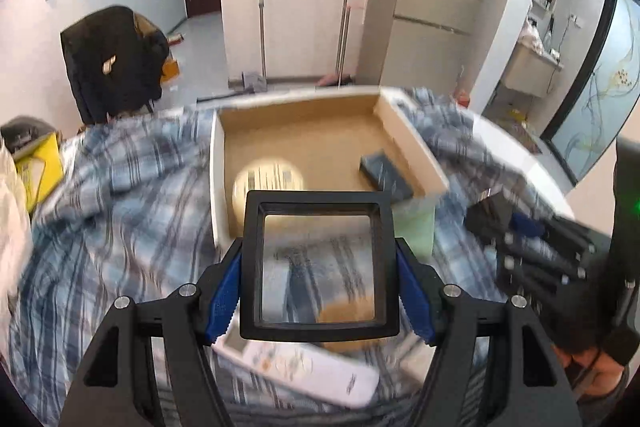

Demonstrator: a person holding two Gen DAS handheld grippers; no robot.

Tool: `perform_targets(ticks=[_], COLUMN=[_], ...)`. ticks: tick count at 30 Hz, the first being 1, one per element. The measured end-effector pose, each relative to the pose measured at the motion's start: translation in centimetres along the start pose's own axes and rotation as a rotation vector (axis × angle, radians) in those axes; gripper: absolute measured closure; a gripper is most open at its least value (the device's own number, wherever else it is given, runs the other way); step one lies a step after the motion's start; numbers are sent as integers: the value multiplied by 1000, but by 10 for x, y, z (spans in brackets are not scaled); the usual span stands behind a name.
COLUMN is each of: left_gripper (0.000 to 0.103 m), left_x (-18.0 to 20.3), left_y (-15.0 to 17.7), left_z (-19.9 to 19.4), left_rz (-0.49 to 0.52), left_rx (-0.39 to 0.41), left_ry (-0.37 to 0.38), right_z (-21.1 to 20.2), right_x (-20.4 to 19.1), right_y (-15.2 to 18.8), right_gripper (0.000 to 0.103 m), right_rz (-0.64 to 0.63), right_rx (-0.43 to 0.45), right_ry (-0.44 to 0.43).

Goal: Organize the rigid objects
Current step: 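Carry the magnifier frame over the cardboard box while the right tool releases the black item into it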

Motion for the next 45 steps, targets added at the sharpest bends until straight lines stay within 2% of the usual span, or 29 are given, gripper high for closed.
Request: perform_targets(ticks=[2, 4, 6, 8, 9, 11, 13, 14, 16, 18, 21, 25, 28, 31, 33, 35, 38, 42, 45], left_gripper=[31, 31, 31, 31, 31, 31, 31, 31, 31, 31, 31, 31, 31, 31, 31, 31, 31, 31, 31], left_x=[0, -3, -10, -14, -18, -25, -33, -36, -42, -47, -43, -37, -33, -33, -34, -34, -26, -9, 8], left_y=[-20, -43, -70, -87, -96, -106, -101, -98, -91, -90, -88, -83, -83, -82, -82, -82, -81, -77, -67], left_z=[-1, -4, -10, -8, -4, 9, 23, 30, 51, 64, 76, 82, 80, 81, 82, 82, 81, 84, 95], left_rz=[-18, -56, -100, -119, -133, -141, -152, -151, -148, -171, -136, -106, -95, -115, -124, -117, -114, -95, -71], left_rx=[27, 69, 131, 152, 153, 143, 127, 114, 68, 55, 37, 38, 77, 65, 65, 78, 99, 92, 63], left_ry=[7, 16, 17, 6, -1, 7, 16, 15, 7, 6, -15, -36, -78, -51, -47, -42, 22, 108, 119], right_z=[0, 1, 3, 12, 20, 39, 60, 67, 78, 89, 106, 115, 118, 119, 117, 106, 84, 58, 49], right_x=[4, 6, 2, -7, -10, -10, -9, -8, -9, -10, -11, -8, -8, -9, -10, -6, 2, 21, 40], right_y=[-17, -39, -60, -81, -89, -99, -101, -99, -92, -83, -70, -62, -60, -60, -61, -66, -78, -90, -96], right_gripper=[74, 74, 74, 74, 74, 74, 74, 74, 74, 74, 74, 74, 74, 70, 52, 46, 45, 38, 38], right_rz=[24, 35, 17, -27, -30, 20, 71, 78, 56, 41, 16, 20, 4, -10, -9, 8, 28, 49, 90], right_rx=[0, 22, 62, 93, 83, 27, -28, -36, -44, -60, -122, -156, -174, -164, -163, -128, -71, 14, 38], right_ry=[-14, 7, 64, 129, 127, 66, -10, -21, -30, -44, -36, -52, -50, -30, -45, -52, -61, 25, 74])
Point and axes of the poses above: each gripper's, at about its wrist camera, not at the fingertips, and z roughly the way its jaws point, x to its right, y to its underside, the point moved 5 cm from there along z, roughly the way its jaws point, and after that the axes turned 5 degrees about -z, right-handed, at the moved point
